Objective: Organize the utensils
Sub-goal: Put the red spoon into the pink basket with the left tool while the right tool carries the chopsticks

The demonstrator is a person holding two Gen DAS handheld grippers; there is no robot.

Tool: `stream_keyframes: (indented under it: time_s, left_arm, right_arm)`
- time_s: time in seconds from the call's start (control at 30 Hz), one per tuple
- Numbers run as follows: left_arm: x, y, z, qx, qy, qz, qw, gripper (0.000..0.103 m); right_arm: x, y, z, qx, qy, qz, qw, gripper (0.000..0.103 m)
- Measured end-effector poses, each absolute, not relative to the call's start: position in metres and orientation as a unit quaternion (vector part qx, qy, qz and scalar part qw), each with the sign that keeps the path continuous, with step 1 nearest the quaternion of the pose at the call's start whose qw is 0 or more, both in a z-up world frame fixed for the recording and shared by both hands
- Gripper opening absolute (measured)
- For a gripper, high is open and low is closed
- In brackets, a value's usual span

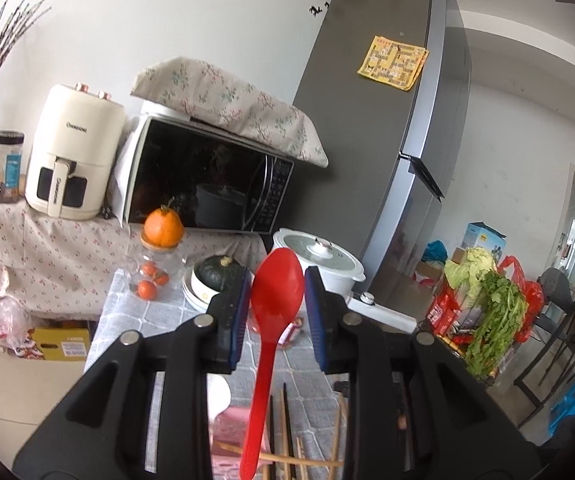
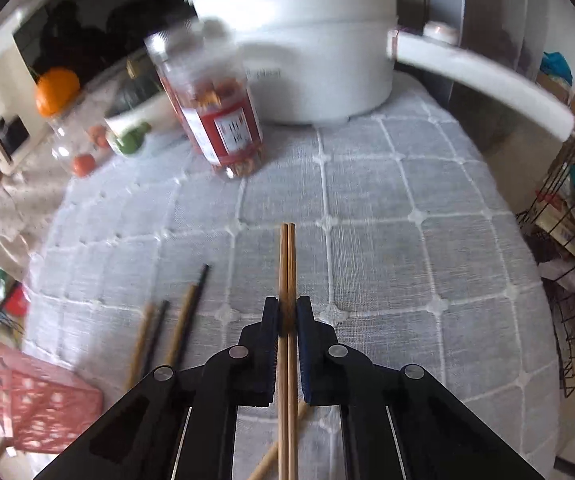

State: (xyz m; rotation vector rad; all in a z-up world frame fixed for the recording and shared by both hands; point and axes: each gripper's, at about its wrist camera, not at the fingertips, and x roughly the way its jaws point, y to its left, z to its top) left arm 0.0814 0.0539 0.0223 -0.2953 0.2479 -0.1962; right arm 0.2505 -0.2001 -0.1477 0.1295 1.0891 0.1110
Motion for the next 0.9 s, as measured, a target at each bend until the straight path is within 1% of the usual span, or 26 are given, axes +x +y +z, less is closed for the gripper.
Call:
stream_keyframes:
  time_s: [0.13, 0.33, 0.67, 0.9]
  left_arm:
    - [0.087, 0.046, 0.018, -0.131, 0.096, -0.083, 0.983, 0.029]
    - [0.106, 0.034, 0.000, -0.107, 0.100, -0.076, 0.986, 0.029]
    - [0.125, 0.031, -0.028, -0.082, 0.140, -0.068, 0.984, 0.029]
    - [0.132, 0.032, -0.038, -0.088, 0.195, -0.080, 0.974, 0.029]
  right_arm:
    - [0.220, -0.208, -0.099, 0.091, 0.456, 0.067, 0.883, 0.009]
    - [0.185, -0.216, -0.043, 0.129, 0.381, 0.077, 0.912, 0.009]
    - [0.160, -0.216, -0.002, 0.174, 0.314, 0.099, 0.928, 0.009]
    - [0.149, -0.198, 0.022, 0.180, 0.281, 0.139, 0.932, 0.009]
